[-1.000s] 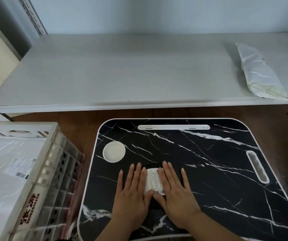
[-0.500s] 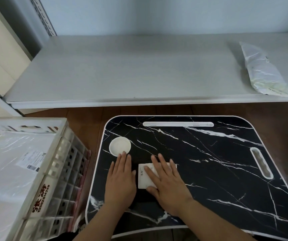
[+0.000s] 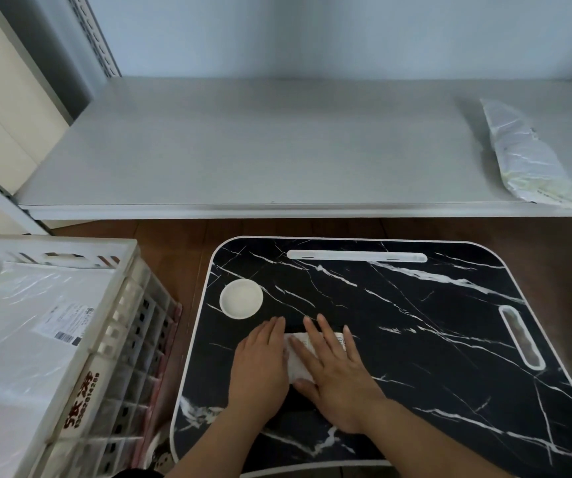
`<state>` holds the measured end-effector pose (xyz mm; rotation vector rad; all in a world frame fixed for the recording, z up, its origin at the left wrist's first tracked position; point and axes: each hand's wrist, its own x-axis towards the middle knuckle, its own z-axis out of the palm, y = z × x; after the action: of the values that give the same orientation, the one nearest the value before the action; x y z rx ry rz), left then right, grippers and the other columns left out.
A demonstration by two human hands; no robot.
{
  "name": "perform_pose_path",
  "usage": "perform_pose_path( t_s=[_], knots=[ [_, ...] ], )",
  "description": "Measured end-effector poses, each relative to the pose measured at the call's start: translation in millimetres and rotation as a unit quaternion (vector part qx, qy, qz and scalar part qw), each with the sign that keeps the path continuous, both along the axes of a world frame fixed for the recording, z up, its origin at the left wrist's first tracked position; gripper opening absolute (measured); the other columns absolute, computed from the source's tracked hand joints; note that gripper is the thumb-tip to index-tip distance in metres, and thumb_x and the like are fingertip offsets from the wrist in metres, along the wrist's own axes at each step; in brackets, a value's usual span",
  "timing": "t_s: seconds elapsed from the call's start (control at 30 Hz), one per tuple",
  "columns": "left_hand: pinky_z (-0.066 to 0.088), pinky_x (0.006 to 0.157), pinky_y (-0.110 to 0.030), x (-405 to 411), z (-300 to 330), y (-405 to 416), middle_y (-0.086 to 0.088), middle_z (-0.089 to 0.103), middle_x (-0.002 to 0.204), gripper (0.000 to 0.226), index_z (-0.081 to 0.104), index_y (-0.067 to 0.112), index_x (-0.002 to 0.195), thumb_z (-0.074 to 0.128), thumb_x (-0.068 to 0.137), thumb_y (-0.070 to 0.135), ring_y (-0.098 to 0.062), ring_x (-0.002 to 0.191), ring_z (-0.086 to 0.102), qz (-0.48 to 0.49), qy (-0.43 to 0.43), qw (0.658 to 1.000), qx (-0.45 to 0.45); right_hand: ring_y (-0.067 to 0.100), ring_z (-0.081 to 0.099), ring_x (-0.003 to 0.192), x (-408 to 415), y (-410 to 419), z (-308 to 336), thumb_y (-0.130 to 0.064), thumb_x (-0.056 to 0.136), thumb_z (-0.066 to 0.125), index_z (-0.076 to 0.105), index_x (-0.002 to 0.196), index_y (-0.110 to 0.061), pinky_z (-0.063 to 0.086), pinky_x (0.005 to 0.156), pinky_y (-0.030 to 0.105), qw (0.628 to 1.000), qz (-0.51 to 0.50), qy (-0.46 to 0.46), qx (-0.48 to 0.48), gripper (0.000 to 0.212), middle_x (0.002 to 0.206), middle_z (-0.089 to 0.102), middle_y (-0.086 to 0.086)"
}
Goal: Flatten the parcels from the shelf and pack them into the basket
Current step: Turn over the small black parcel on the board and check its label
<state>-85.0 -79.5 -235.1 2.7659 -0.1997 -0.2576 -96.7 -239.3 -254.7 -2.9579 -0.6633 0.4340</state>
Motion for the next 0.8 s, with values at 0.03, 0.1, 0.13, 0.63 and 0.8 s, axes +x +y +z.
perform_pose_path(
  t_s=[0.03,0.1,0.13,0.63,0.8],
  knots=[
    [0.02,0.113,-0.026,2.5,1.5,-1.2,0.009,0.025,0.156,0.052,0.025,0.025,0.151,0.038,0.101,0.028,-0.01,0.141,0.022,-0.005,-0.002,1.0,0.012,0.016,-0.017,0.147,0.8,-2.5,1.7,-0.059,0.099,0.013,0.002,0.154,-0.026,-0.003,0.117,0.046,0.999,0.0,0.0,0.049,0.065,0.162,-0.007,-0.001],
    [0.03,0.106,-0.027,8.4,4.9,-4.1,0.007,0.041,0.143,0.048,0.038,0.028,0.144,0.047,0.097,0.027,-0.012,0.129,0.037,-0.006,0.001,1.0,0.028,0.004,-0.021,0.144,-1.2,-10.0,14.3,-0.052,0.1,0.031,-0.002,0.154,-0.025,-0.005,0.121,0.034,0.98,-0.082,0.064,0.17,0.068,0.158,-0.016,-0.013],
    [0.035,0.102,-0.028,12.2,7.2,-5.4,0.005,0.046,0.136,0.047,0.041,0.029,0.141,0.051,0.095,0.027,-0.013,0.123,0.043,-0.002,0.022,0.999,0.031,0.004,-0.009,0.147,-2.8,-14.0,18.1,-0.048,0.099,0.039,0.008,0.154,-0.024,0.004,0.121,0.028,0.965,-0.145,0.042,0.215,0.067,0.159,-0.006,-0.014],
    [0.043,0.078,-0.019,-8.7,35.9,1.3,0.0,0.058,0.113,0.03,0.059,0.021,0.118,0.05,0.093,0.008,-0.009,0.09,0.054,0.118,0.094,0.977,-0.153,0.022,0.069,0.08,-2.7,-24.8,84.8,-0.022,0.076,0.08,0.073,0.073,-0.011,0.054,0.079,0.036,0.709,-0.461,0.181,0.502,0.014,0.081,0.074,0.006],
    [0.042,0.103,-0.03,-0.2,61.9,10.4,-0.007,0.052,0.134,0.056,0.049,0.018,0.137,0.053,0.084,-0.002,-0.02,0.119,0.053,0.124,0.059,0.972,-0.19,0.002,0.053,0.059,10.3,-17.7,131.0,-0.027,0.084,0.074,0.062,0.061,-0.026,0.045,0.062,0.02,0.883,-0.306,0.137,0.33,0.026,0.062,0.058,-0.012]
  ],
)
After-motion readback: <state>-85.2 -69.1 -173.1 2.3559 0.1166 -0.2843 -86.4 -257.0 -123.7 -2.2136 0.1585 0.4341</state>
